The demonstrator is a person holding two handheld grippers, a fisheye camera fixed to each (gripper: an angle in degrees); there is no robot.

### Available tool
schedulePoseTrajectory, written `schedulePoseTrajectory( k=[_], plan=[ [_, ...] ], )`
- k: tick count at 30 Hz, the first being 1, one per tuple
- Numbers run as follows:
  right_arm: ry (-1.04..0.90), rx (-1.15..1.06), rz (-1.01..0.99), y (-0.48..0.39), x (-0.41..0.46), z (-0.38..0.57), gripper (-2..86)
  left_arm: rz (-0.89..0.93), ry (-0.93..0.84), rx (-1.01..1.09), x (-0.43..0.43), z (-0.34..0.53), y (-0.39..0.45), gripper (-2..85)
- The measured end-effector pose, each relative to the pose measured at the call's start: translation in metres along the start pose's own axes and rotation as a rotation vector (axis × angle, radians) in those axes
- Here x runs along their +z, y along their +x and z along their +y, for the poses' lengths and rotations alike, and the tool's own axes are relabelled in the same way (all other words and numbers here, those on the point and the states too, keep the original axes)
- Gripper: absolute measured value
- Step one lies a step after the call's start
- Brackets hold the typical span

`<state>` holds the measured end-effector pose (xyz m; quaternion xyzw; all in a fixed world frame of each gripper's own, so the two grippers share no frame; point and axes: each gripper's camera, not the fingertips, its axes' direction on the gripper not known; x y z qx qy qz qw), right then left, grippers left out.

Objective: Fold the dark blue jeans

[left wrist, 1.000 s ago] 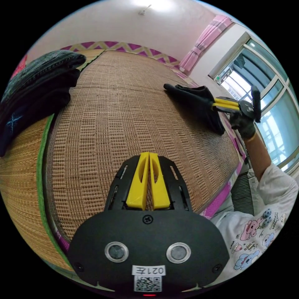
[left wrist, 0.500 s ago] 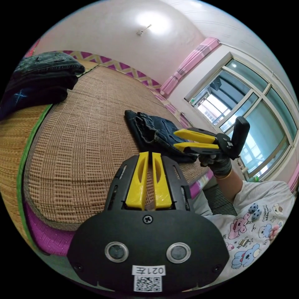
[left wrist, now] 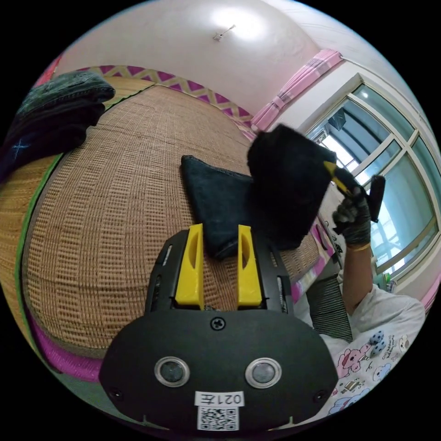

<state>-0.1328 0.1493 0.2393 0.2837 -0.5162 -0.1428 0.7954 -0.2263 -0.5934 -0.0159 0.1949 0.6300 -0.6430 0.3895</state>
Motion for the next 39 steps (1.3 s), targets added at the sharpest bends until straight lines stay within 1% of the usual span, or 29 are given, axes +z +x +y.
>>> schedulePoseTrajectory(
  k=[1, 3, 4, 6, 7, 9, 12, 14, 16, 18, 19, 22, 24, 27, 29, 31, 32, 33, 34, 35, 36, 38, 39],
  plan=[
    [0.034, 0.029, 0.022, 0.019, -0.025, -0.001, 5.3, -0.004, -0.004, -0.009, 0.009, -0.003, 0.000, 10.5],
    [0.115, 0.124, 0.170, 0.091, -0.112, 0.003, 5.3, -0.002, -0.016, -0.023, 0.021, -0.004, -0.002, 10.1],
    [0.127, 0.156, 0.206, 0.110, -0.130, 0.006, 5.3, -0.001, -0.016, -0.033, 0.027, -0.003, -0.002, 9.7],
    [0.098, 0.310, 0.295, 0.192, -0.180, 0.025, 5.4, -0.017, -0.007, -0.037, 0.031, 0.001, 0.000, 8.6],
    [0.079, 0.351, 0.301, 0.214, -0.186, 0.032, 5.4, -0.027, -0.004, -0.036, 0.034, 0.003, 0.004, 8.2],
    [-0.016, 0.532, 0.271, 0.296, -0.186, 0.071, 5.3, -0.016, 0.008, -0.015, 0.037, 0.007, 0.014, 6.9],
    [-0.116, 0.713, 0.216, 0.361, -0.172, 0.121, 5.3, 0.020, -0.014, 0.073, 0.050, 0.011, 0.049, 5.5],
    [-0.042, 0.737, 0.154, 0.372, -0.184, 0.132, 5.2, -0.016, -0.042, 0.179, 0.062, 0.013, 0.086, 5.2],
    [0.011, 0.730, 0.104, 0.374, -0.199, 0.128, 5.2, -0.055, -0.049, 0.229, 0.072, 0.014, 0.104, 5.4],
    [0.033, 0.708, 0.066, 0.374, -0.216, 0.116, 5.1, -0.147, -0.036, 0.192, 0.079, 0.016, 0.103, 5.5],
    [0.032, 0.702, 0.060, 0.375, -0.220, 0.112, 5.1, -0.173, -0.025, 0.135, 0.082, 0.020, 0.093, 5.3],
    [0.035, 0.703, 0.069, 0.379, -0.243, 0.103, 5.0, -0.083, -0.002, 0.051, 0.088, 0.037, 0.069, 3.4],
    [0.041, 0.721, 0.124, 0.389, -0.261, 0.110, 5.1, -0.082, -0.001, 0.065, 0.095, 0.047, 0.068, 0.7],
    [-0.042, 0.767, 0.180, 0.406, -0.263, 0.130, 5.8, -0.060, -0.015, 0.052, 0.099, 0.050, 0.069, 0.7],
    [-0.054, 0.775, 0.185, 0.403, -0.270, 0.134, 6.7, -0.065, -0.014, 0.059, 0.098, 0.055, 0.077, 1.1],
    [-0.035, 0.699, 0.304, 0.377, -0.287, 0.123, 7.4, -0.059, 0.002, 0.130, 0.092, 0.059, 0.103, 1.1],
    [-0.017, 0.605, 0.422, 0.348, -0.295, 0.109, 7.7, -0.008, 0.002, 0.191, 0.092, 0.060, 0.130, 1.3],
    [0.005, 0.482, 0.497, 0.315, -0.296, 0.094, 7.5, 0.017, -0.008, 0.226, 0.094, 0.059, 0.145, 1.4],
    [0.007, 0.421, 0.511, 0.300, -0.293, 0.086, 7.4, 0.055, -0.029, 0.307, 0.102, 0.058, 0.179, 2.3],
    [-0.010, 0.307, 0.498, 0.272, -0.279, 0.072, 7.3, 0.068, -0.047, 0.396, 0.113, 0.057, 0.215, 3.4],
    [-0.050, 0.222, 0.452, 0.251, -0.258, 0.059, 7.1, 0.067, -0.057, 0.445, 0.121, 0.057, 0.234, 4.2],
    [-0.086, 0.115, 0.392, 0.225, -0.222, 0.046, 6.9, 0.033, -0.081, 0.622, 0.161, 0.056, 0.300, 6.4],
    [-0.116, 0.058, 0.384, 0.213, -0.196, 0.041, 6.9, 0.024, -0.087, 0.657, 0.173, 0.056, 0.314, 6.8]
  ],
)
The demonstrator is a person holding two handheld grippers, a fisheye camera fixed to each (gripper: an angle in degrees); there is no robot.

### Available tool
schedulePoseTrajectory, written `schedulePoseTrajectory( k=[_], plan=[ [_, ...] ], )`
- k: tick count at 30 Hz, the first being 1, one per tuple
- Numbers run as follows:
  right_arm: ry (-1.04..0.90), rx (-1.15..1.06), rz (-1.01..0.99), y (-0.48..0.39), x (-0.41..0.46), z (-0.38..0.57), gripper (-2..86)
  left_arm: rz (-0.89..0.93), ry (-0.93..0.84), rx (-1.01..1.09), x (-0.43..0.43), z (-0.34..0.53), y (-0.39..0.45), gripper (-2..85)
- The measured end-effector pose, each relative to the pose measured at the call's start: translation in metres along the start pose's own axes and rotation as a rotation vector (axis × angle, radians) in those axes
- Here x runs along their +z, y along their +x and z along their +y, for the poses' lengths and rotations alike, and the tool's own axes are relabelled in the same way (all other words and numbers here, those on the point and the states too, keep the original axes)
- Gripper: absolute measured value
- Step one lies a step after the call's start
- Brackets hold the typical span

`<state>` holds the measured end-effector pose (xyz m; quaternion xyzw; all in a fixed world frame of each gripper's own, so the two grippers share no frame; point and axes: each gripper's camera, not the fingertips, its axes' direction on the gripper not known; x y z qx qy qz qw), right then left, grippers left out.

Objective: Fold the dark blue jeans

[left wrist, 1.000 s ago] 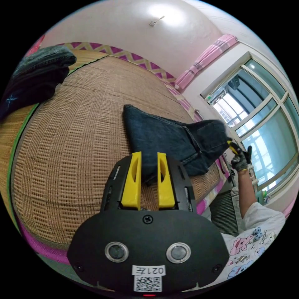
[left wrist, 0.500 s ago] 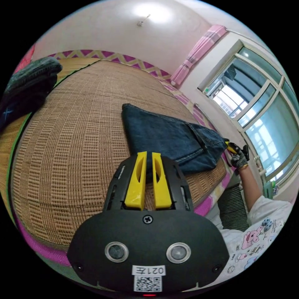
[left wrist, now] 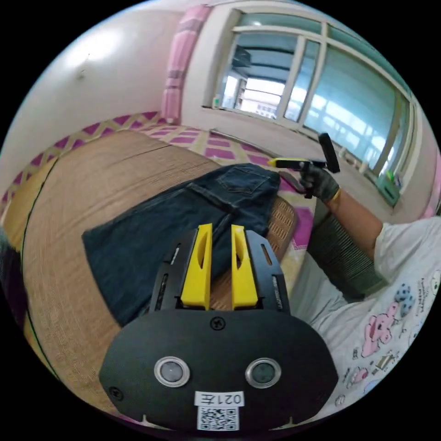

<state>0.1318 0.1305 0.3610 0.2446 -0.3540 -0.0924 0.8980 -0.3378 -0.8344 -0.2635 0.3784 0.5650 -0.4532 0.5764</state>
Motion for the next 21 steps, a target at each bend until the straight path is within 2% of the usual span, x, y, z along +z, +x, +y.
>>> schedulePoseTrajectory(
  k=[5, 9, 12, 15, 17, 21],
  plan=[
    [-0.013, -0.152, -0.006, -0.057, 0.053, -0.015, 6.3, -0.132, -0.138, 0.164, 0.095, -0.058, 0.045, 9.7],
    [-0.071, -0.142, -0.030, -0.069, 0.080, -0.018, 4.5, -0.128, -0.221, 0.127, 0.122, -0.069, 0.032, 10.5],
    [-0.125, -0.104, -0.052, -0.069, 0.093, -0.019, 2.5, -0.083, -0.207, 0.068, 0.117, -0.072, 0.011, 8.0],
    [-0.182, -0.091, -0.063, -0.073, 0.104, -0.024, 1.5, 0.063, -0.131, -0.089, 0.089, -0.075, -0.031, 4.4],
    [-0.197, -0.079, -0.074, -0.075, 0.107, -0.026, 1.0, 0.124, 0.016, -0.188, 0.033, -0.072, -0.070, 4.0],
    [-0.199, -0.037, -0.107, -0.075, 0.108, -0.028, 0.0, 0.054, 0.214, -0.224, -0.107, -0.047, -0.134, 3.9]
  ],
)
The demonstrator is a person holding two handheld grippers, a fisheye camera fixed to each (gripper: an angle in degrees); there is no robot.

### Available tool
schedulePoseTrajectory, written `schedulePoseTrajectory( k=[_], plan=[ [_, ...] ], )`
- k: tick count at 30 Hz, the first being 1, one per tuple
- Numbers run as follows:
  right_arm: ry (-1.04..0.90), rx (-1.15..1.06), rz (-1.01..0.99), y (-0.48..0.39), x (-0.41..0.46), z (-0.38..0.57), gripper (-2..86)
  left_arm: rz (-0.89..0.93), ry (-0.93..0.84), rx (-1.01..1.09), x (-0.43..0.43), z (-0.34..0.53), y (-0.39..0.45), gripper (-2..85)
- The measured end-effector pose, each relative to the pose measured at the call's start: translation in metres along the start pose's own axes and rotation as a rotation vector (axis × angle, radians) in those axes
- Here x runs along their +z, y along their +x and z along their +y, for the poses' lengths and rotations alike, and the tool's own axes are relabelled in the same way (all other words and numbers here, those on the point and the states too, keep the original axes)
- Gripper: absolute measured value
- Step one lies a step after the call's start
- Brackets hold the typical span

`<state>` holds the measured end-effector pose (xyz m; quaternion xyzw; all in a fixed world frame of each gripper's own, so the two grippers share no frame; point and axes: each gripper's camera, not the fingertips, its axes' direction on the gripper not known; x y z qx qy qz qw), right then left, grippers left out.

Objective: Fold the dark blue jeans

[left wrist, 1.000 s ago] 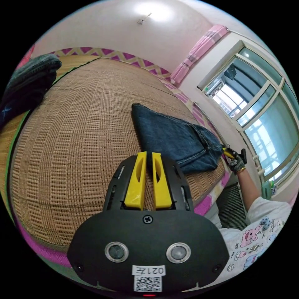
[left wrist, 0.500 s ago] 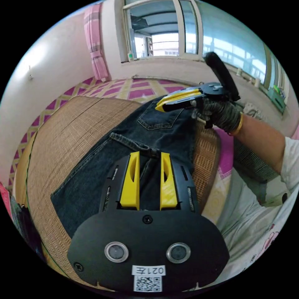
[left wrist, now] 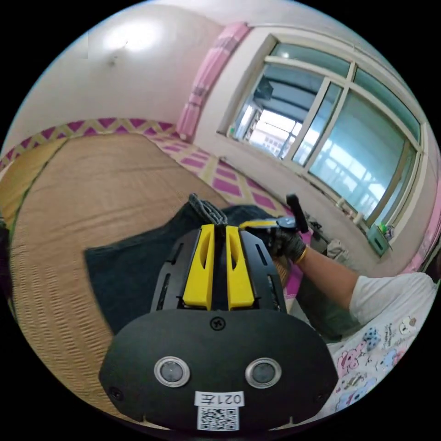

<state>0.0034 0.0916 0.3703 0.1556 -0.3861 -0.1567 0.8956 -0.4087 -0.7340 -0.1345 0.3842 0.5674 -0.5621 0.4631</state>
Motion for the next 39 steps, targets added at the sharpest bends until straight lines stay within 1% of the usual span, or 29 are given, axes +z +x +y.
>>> schedulePoseTrajectory(
  k=[2, 3, 5, 6, 8, 9, 10, 11, 14, 15, 17, 18, 19, 20, 21, 22, 23, 25, 26, 29, 34, 37, 39],
  plan=[
    [0.000, 0.009, -0.011, -0.002, 0.000, -0.001, -0.2, -0.116, 0.105, -0.021, -0.114, 0.002, -0.052, 3.9],
    [-0.001, 0.011, -0.013, -0.004, 0.001, -0.001, -0.3, -0.151, 0.124, -0.032, -0.141, 0.005, -0.066, 3.9],
    [0.000, 0.012, -0.010, -0.009, 0.001, -0.002, -0.4, -0.327, 0.170, -0.092, -0.235, 0.025, -0.120, 3.9],
    [0.001, 0.013, -0.007, -0.013, 0.002, -0.002, -0.5, -0.365, 0.179, -0.121, -0.256, 0.033, -0.135, 3.9],
    [0.001, 0.015, -0.001, -0.018, 0.002, -0.003, -0.5, -0.497, 0.199, -0.256, -0.319, 0.071, -0.198, 4.0],
    [-0.001, 0.017, 0.002, -0.022, 0.003, -0.003, -0.5, -0.523, 0.200, -0.299, -0.330, 0.083, -0.216, 4.0],
    [-0.002, 0.021, 0.001, -0.023, 0.003, -0.004, -0.5, -0.538, 0.188, -0.379, -0.342, 0.107, -0.250, 4.0],
    [-0.003, 0.032, -0.003, -0.025, 0.004, -0.004, -0.4, -0.476, 0.107, -0.468, -0.336, 0.130, -0.291, 4.1],
    [-0.010, 0.042, -0.001, -0.033, 0.005, -0.006, 0.5, -0.471, -0.014, -0.606, -0.301, 0.182, -0.355, 4.3],
    [-0.003, 0.031, 0.003, -0.038, 0.002, -0.007, 1.5, -0.460, -0.019, -0.625, -0.298, 0.187, -0.362, 4.4],
    [0.030, -0.011, 0.025, -0.046, -0.010, -0.009, 2.9, -0.412, 0.058, -0.662, -0.312, 0.183, -0.364, 4.9],
    [0.050, -0.051, 0.042, -0.050, -0.020, -0.011, 4.0, -0.438, 0.059, -0.669, -0.315, 0.177, -0.361, 5.2],
    [0.061, -0.073, 0.051, -0.051, -0.024, -0.013, 4.6, -0.542, 0.066, -0.633, -0.320, 0.161, -0.346, 5.0],
    [0.071, -0.118, 0.082, -0.053, -0.031, -0.017, 5.5, -0.641, 0.068, -0.534, -0.319, 0.140, -0.323, 4.9],
    [0.062, -0.173, 0.126, -0.054, -0.032, -0.023, 6.4, -0.671, 0.060, -0.480, -0.314, 0.128, -0.313, 4.8],
    [0.051, -0.204, 0.149, -0.054, -0.031, -0.027, 6.9, -0.664, 0.032, -0.380, -0.299, 0.105, -0.297, 4.7],
    [0.022, -0.271, 0.186, -0.054, -0.027, -0.034, 7.8, -0.565, 0.007, -0.288, -0.279, 0.084, -0.287, 4.8],
    [-0.035, -0.366, 0.219, -0.053, -0.015, -0.046, 8.7, -0.419, -0.060, -0.205, -0.243, 0.056, -0.283, 5.4],
    [-0.084, -0.409, 0.214, -0.050, -0.007, -0.055, 9.2, -0.397, -0.125, -0.152, -0.215, 0.041, -0.280, 6.2],
    [-0.201, -0.473, 0.179, -0.042, 0.014, -0.077, 10.7, -0.437, -0.270, 0.001, -0.149, 0.011, -0.271, 8.3],
    [-0.318, -0.548, 0.066, -0.035, 0.028, -0.102, 10.3, -0.421, -0.414, 0.137, -0.082, -0.018, -0.262, 10.2],
    [-0.346, -0.585, 0.012, -0.037, 0.024, -0.104, 6.8, -0.382, -0.461, 0.170, -0.065, -0.025, -0.257, 10.8],
    [-0.355, -0.587, 0.030, -0.041, 0.013, -0.102, 1.7, -0.365, -0.478, 0.185, -0.063, -0.025, -0.254, 10.6]
  ],
)
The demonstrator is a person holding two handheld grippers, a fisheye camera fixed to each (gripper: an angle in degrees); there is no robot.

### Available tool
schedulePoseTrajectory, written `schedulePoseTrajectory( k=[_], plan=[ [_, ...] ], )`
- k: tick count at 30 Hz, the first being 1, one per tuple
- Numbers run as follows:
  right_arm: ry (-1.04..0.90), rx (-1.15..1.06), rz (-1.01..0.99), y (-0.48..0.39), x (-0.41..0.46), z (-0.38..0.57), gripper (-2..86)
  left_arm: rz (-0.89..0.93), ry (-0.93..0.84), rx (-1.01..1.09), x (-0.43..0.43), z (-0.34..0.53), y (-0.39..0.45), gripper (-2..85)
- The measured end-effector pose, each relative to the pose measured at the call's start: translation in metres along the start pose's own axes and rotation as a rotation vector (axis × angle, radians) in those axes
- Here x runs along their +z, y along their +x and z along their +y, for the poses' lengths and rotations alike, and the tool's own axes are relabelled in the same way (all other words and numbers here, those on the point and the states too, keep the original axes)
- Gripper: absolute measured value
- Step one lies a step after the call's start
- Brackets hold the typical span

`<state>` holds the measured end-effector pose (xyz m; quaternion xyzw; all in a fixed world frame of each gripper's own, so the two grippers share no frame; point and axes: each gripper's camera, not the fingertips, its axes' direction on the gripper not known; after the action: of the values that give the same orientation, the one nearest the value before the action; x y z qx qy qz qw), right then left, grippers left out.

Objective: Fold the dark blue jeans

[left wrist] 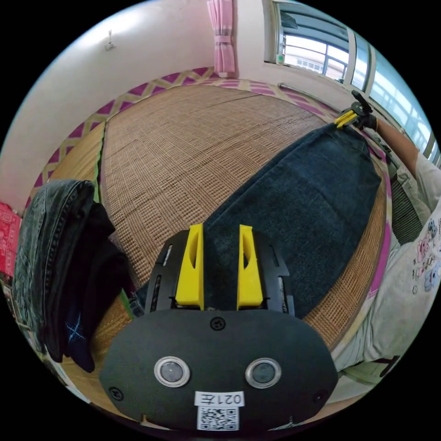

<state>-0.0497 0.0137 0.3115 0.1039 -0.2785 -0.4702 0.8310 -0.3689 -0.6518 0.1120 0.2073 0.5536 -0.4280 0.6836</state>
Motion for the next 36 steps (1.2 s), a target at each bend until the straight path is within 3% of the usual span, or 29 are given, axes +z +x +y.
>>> schedulePoseTrajectory(
  k=[6, 9, 15, 20, 24, 30, 36],
  plan=[
    [0.061, 0.014, 0.012, -0.013, -0.025, 0.015, -0.6, -0.003, 0.024, 0.020, -0.026, -0.007, 0.011, 0.4],
    [0.081, 0.007, 0.025, -0.025, -0.041, 0.023, -0.6, -0.005, 0.050, 0.040, -0.053, -0.011, 0.022, -0.6],
    [0.328, -0.019, -0.016, -0.083, -0.143, 0.101, -0.5, 0.042, 0.269, 0.107, -0.187, 0.023, 0.067, -0.9],
    [0.411, -0.094, 0.041, -0.198, -0.213, 0.204, -0.5, 0.086, 0.464, 0.129, -0.324, 0.127, 0.139, -0.9],
    [0.278, -0.068, 0.025, -0.276, -0.183, 0.270, -0.6, 0.178, 0.424, 0.097, -0.334, 0.189, 0.181, -1.0],
    [0.241, 0.124, -0.119, -0.271, -0.088, 0.321, -0.8, 0.357, 0.344, -0.180, -0.259, 0.255, 0.181, -1.0],
    [0.268, 0.081, -0.171, -0.249, -0.136, 0.324, -0.6, 0.404, 0.452, -0.204, -0.331, 0.270, 0.158, -1.0]
  ],
)
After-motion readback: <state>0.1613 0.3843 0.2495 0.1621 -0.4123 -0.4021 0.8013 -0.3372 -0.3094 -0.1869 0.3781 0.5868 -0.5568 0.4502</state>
